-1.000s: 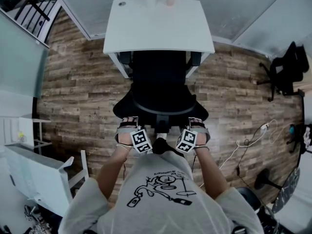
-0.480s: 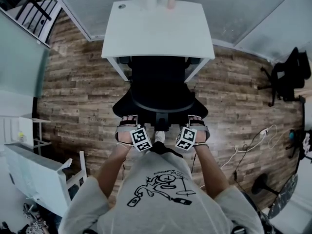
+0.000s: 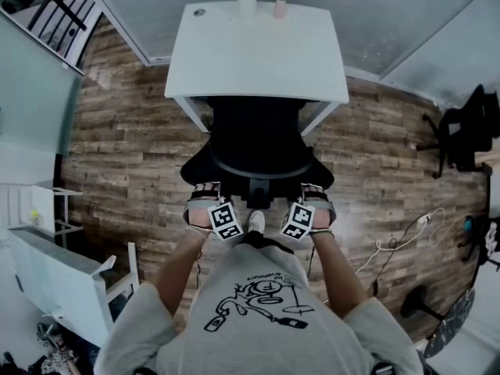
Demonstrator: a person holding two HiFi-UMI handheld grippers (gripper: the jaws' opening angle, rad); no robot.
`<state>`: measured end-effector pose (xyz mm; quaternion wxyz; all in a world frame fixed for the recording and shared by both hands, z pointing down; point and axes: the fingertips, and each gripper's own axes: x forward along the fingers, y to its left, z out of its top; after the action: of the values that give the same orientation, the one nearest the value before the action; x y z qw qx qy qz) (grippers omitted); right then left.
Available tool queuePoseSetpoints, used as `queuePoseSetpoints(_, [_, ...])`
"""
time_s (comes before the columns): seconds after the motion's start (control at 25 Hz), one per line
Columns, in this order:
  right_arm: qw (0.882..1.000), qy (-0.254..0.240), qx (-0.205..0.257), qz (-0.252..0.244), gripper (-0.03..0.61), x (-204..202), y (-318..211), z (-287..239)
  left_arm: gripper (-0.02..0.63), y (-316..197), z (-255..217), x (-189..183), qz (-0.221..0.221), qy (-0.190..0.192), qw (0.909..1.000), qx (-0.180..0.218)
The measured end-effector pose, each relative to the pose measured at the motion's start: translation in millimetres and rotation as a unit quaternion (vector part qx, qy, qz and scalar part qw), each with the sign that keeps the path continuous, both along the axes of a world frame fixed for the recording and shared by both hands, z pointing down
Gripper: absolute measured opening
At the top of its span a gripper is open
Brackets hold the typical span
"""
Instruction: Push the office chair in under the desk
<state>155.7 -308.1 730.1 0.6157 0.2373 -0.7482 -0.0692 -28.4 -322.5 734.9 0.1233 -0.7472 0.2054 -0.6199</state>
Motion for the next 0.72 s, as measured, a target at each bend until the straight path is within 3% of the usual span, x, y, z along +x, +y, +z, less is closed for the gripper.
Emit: queuePoseSetpoints(0.72, [1.0, 0.001, 0.004, 0.0, 0.158, -3, -37, -1, 0.137, -33, 2, -2, -0.004, -0.005, 0.9999, 0.009])
